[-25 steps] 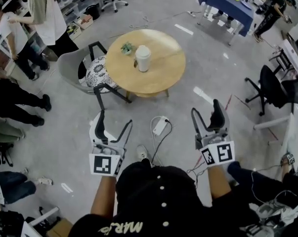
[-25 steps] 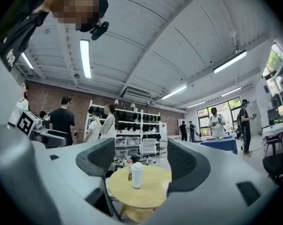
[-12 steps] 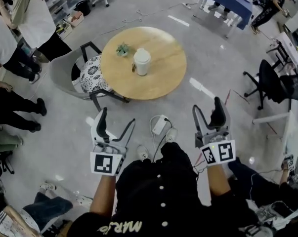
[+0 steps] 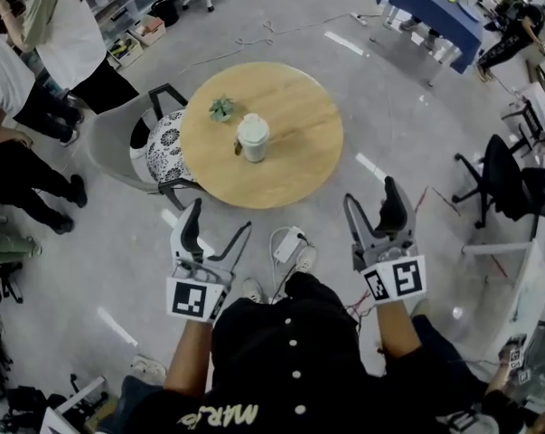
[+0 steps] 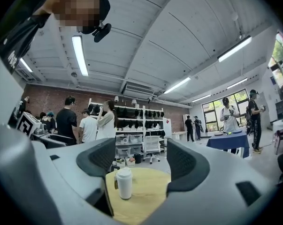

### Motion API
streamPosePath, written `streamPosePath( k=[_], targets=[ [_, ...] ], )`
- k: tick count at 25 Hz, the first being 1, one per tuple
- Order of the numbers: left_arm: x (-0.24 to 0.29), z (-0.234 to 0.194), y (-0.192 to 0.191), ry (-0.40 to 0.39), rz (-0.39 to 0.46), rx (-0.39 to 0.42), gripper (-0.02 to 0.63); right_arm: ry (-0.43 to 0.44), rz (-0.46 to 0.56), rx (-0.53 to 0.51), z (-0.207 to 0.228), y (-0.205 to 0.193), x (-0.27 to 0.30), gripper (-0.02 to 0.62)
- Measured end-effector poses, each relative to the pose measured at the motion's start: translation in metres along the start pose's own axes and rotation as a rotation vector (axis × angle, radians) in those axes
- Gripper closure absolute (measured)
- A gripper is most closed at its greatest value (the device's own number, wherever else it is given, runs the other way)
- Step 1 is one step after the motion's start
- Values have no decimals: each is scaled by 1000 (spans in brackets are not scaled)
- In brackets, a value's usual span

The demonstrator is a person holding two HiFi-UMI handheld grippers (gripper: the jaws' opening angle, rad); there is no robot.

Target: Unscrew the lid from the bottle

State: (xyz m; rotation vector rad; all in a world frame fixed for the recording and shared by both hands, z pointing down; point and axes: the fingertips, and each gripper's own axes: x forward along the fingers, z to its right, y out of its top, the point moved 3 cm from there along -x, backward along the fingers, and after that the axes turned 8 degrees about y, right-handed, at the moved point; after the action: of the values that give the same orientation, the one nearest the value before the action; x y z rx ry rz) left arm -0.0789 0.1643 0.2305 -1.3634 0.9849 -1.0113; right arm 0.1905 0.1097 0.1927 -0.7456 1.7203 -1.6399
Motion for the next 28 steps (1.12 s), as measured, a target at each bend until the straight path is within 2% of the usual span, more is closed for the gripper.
streamPosePath(
  k=[4,11,17,22,25,28],
  targets=[
    [27,16,-9,38,-52,27,221,74,4,8,33,1,19,261],
    [62,33,-39,109,-104,4,221,222,-27,19,67,-19,51,247],
    [90,31,-86,41,-196,-24,221,285,-84,19,71,-47,84,245],
    [127,4,-135,-19,-232,-83,221,346,-117,10,55,-64,128,242],
    [148,-6,-173,-89,-276,-70,221,395,-151,12,45,-76,152,235],
    [170,-23,-207,-133,-309,-102,221,413,-212,-9,36,-98,178,231]
  ],
)
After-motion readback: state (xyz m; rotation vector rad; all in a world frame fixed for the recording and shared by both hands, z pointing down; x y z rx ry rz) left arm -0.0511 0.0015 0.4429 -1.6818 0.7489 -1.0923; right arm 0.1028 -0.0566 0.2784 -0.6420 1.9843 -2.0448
